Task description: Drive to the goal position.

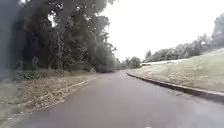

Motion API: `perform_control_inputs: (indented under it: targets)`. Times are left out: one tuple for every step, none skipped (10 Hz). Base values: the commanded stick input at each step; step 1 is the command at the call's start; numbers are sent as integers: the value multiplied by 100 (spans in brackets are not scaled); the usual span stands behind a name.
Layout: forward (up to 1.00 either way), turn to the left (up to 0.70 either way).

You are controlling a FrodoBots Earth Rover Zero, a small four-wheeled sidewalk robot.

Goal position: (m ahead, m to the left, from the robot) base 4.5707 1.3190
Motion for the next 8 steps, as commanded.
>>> perform_control_inputs:
  targets:
    - [45,0]
    - [45,0]
    - [45,0]
    - [45,0]
    - [45,0]
    - [45,0]
    - [45,0]
    - [45,0]
